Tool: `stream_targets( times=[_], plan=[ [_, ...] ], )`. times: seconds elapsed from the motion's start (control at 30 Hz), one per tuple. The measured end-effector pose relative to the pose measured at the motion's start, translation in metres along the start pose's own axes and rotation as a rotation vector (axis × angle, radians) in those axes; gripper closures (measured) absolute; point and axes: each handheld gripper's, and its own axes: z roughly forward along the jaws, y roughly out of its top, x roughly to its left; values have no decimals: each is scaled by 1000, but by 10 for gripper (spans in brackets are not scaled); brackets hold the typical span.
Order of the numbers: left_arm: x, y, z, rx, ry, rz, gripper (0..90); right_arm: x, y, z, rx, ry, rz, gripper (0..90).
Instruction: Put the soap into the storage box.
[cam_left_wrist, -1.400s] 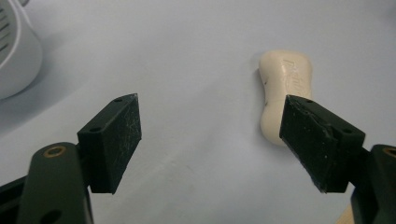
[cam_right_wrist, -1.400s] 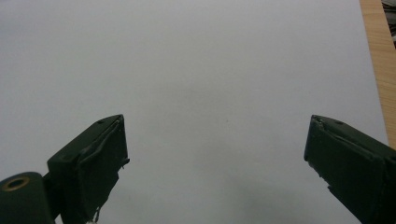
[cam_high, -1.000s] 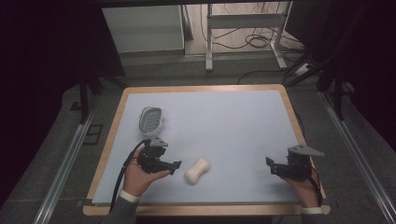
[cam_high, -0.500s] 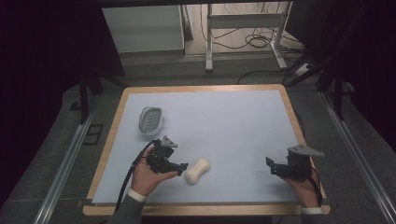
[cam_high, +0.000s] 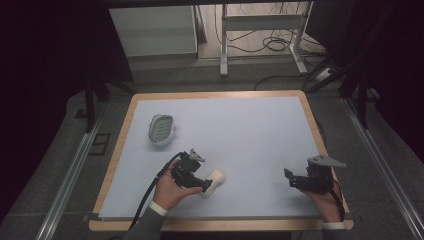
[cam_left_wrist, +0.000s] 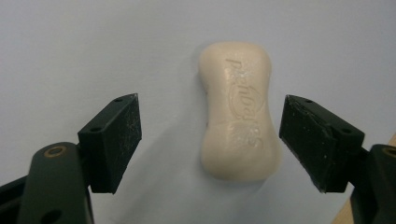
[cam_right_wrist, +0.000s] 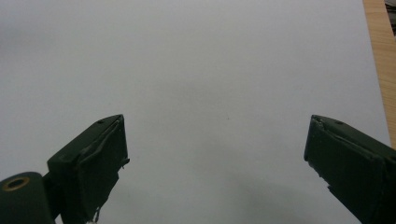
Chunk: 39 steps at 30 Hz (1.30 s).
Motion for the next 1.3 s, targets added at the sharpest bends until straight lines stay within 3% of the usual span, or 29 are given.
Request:
stream_targets(
  times=[0.53, 0.7, 1.1, 1.13, 1.3],
  plan=[
    [-11, 11, 28, 117, -21, 41, 230, -1, -1, 2, 11, -4, -3, 58],
    [-12, 14, 35, 150, -12, 54, 273, -1, -1, 2, 11, -5, -2, 58],
    [-14, 15, 41, 173, 5, 63, 440, -1, -1, 2, 8, -11, -3, 59],
    [-15, 15, 40, 167, 3, 63, 490, -1, -1, 2, 8, -11, -3, 60],
    [-14, 13, 39, 158, 9, 74, 495, -2, -1, 1, 4, -14, 0, 60]
  ],
)
